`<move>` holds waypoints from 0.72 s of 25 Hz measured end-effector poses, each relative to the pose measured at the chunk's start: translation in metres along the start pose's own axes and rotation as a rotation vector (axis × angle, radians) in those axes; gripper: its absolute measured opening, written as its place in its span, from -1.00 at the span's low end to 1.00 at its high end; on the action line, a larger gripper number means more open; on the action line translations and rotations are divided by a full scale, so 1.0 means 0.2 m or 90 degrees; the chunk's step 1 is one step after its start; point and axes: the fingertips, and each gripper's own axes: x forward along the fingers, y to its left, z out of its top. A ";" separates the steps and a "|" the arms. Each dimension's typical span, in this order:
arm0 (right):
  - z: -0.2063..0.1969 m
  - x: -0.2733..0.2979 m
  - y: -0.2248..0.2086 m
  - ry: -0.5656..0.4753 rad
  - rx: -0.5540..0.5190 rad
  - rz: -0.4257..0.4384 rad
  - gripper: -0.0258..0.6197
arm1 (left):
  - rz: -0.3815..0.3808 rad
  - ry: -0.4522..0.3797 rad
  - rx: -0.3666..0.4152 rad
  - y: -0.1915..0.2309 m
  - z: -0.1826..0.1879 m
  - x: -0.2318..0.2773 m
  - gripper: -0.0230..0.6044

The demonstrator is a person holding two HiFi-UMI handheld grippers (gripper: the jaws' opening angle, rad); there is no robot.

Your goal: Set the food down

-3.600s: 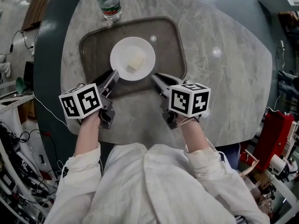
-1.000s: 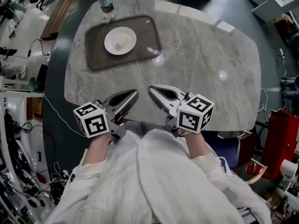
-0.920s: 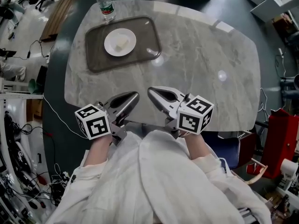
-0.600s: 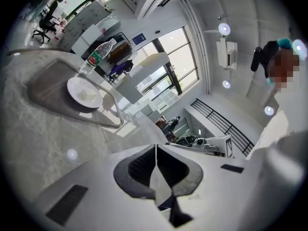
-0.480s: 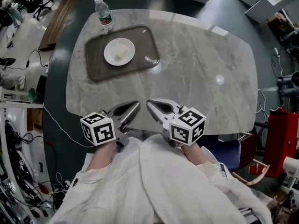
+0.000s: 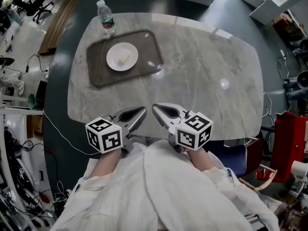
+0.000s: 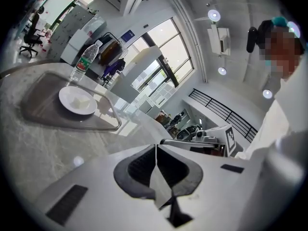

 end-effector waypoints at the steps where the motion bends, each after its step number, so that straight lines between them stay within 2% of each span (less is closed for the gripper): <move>1: 0.00 0.00 0.00 -0.001 -0.002 0.000 -0.91 | -0.002 0.002 0.000 0.00 0.00 0.00 -0.85; 9: 0.04 -0.02 -0.01 -0.028 0.003 -0.004 -0.91 | -0.021 0.032 0.017 -0.04 -0.03 0.03 -0.85; 18: 0.05 -0.04 -0.03 -0.040 0.000 -0.017 -0.92 | -0.015 0.019 0.004 -0.01 -0.01 0.03 -0.85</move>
